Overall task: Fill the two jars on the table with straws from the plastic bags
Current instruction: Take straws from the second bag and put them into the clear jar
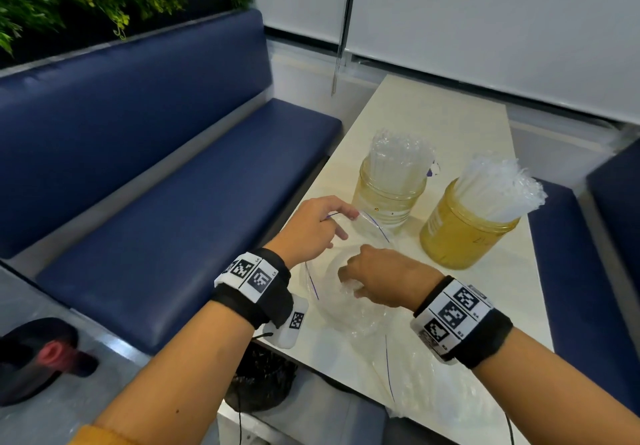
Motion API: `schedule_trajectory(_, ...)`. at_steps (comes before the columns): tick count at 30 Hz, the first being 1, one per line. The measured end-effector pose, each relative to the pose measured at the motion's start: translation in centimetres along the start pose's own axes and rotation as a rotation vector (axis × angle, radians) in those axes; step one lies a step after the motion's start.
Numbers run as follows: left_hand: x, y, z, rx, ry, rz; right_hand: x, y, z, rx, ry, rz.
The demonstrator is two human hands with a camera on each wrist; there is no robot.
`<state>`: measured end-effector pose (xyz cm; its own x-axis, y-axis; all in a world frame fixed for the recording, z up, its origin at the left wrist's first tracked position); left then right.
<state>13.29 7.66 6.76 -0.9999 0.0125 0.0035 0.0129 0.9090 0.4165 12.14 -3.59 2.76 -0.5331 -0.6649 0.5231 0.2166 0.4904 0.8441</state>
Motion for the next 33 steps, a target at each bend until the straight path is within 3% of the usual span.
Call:
schedule_trajectory(6, 0.7, 0.3, 0.1, 0.187, -0.017, -0.042, 0.8, 2.1, -1.8, -0.249, 0.002, -0.224)
schedule_trajectory(11, 1.3, 0.1, -0.3, 0.334, -0.122, 0.014, 2.8, 6.0, -4.0, -0.500, -0.002, -0.409)
schedule_trajectory(14, 1.6, -0.5, -0.7, 0.292, -0.185, 0.071, 4.4, 9.1, -4.8, -0.654, 0.002, -0.525)
schedule_trajectory(18, 1.5, -1.3, 0.0, 0.148, -0.115, 0.076, 6.5, 12.9, -5.0, -0.888, 0.059, -0.623)
schedule_trajectory(22, 1.4, -1.5, 0.7, 0.110, -0.086, 0.054, 8.7, 16.5, -5.9, -0.991, 0.104, -0.699)
schedule_trajectory(28, 1.6, -0.8, 0.7, 0.100, -0.101, 0.020, 12.8, 22.0, -10.6, -1.122, 0.096, -0.972)
schedule_trajectory(33, 1.4, -0.8, 0.8, 0.111, -0.109, 0.000, 11.9, 23.5, -15.9, -1.118, -0.087, -1.175)
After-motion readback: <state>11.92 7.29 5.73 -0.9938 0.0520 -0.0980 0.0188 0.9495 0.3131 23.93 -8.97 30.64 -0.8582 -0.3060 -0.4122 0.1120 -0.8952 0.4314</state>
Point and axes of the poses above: each hand's wrist, its own x-axis away from the middle knuckle, its own y-axis out of the back of the hand, z = x × y, the point moved 7 cm from there along -x, towards the middle knuckle, and after that the axes turned 1 degree about -y, right-handed, at the moved point
